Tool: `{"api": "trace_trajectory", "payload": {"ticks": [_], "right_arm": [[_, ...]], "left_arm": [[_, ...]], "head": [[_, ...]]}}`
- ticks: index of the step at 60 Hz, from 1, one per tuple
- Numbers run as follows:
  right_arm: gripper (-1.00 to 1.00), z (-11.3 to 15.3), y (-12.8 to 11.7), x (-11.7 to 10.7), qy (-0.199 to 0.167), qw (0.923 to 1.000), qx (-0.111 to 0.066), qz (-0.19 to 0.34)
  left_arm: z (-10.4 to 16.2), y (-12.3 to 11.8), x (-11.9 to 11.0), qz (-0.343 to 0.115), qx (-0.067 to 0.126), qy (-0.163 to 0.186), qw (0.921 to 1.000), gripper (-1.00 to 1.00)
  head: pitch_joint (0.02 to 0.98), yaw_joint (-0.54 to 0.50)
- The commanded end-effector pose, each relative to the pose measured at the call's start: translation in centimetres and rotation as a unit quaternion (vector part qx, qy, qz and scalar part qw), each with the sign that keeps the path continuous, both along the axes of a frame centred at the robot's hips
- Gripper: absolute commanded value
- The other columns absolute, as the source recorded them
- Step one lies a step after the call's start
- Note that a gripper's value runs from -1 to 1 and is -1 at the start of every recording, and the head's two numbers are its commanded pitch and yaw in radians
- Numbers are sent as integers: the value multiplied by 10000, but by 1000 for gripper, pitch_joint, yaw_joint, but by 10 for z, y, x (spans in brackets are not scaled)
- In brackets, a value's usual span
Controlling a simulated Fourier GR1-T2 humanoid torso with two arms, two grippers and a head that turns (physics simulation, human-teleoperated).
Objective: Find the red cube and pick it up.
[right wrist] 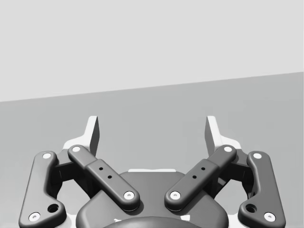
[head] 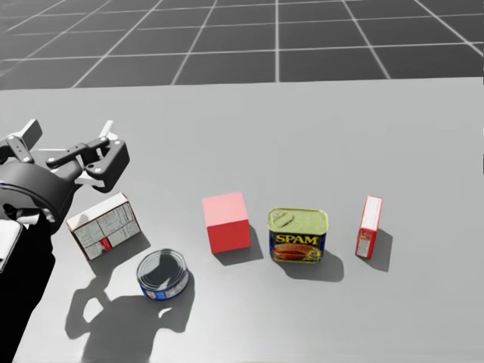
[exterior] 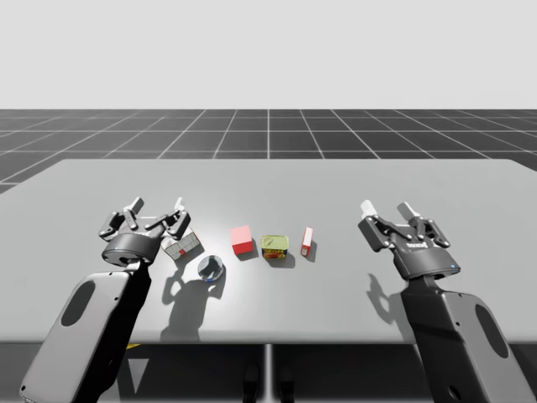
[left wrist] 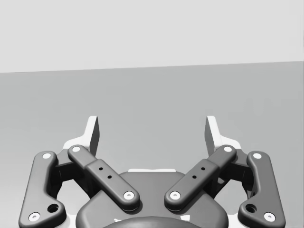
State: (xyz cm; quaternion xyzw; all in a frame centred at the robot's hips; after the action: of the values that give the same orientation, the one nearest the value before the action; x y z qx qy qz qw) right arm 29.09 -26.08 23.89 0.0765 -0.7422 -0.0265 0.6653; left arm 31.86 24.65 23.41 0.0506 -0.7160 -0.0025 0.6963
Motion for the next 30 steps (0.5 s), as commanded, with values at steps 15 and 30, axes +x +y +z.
{"api": "trace_trajectory", "payload": {"ticks": [15, 30], "right_arm": [[-1000, -1, 2, 0, 56, 10000, 0, 44], [-1000, -2, 1, 0, 79, 10000, 26, 6]], "left_arm": [[1, -5, -2, -166, -105, 40, 9998, -1000], [17, -19, -22, -1032, 126, 295, 9941, -1000]], "head": [[778, 130], [779, 128]]}}
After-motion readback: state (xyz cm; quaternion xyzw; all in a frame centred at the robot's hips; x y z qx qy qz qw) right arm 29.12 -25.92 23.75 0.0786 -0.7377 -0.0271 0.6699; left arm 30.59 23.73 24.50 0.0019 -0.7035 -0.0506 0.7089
